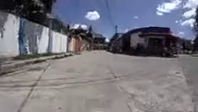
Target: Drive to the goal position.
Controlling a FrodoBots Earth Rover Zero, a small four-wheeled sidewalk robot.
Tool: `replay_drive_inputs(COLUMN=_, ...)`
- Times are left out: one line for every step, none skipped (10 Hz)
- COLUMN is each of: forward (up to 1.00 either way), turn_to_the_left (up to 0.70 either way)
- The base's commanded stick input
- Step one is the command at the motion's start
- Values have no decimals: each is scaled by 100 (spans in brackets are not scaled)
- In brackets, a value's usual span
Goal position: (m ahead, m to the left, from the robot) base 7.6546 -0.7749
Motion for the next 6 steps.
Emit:
replay_drive_inputs(forward=85, turn_to_the_left=0)
replay_drive_inputs(forward=85, turn_to_the_left=0)
replay_drive_inputs(forward=85, turn_to_the_left=0)
replay_drive_inputs(forward=85, turn_to_the_left=0)
replay_drive_inputs(forward=85, turn_to_the_left=0)
replay_drive_inputs(forward=85, turn_to_the_left=0)
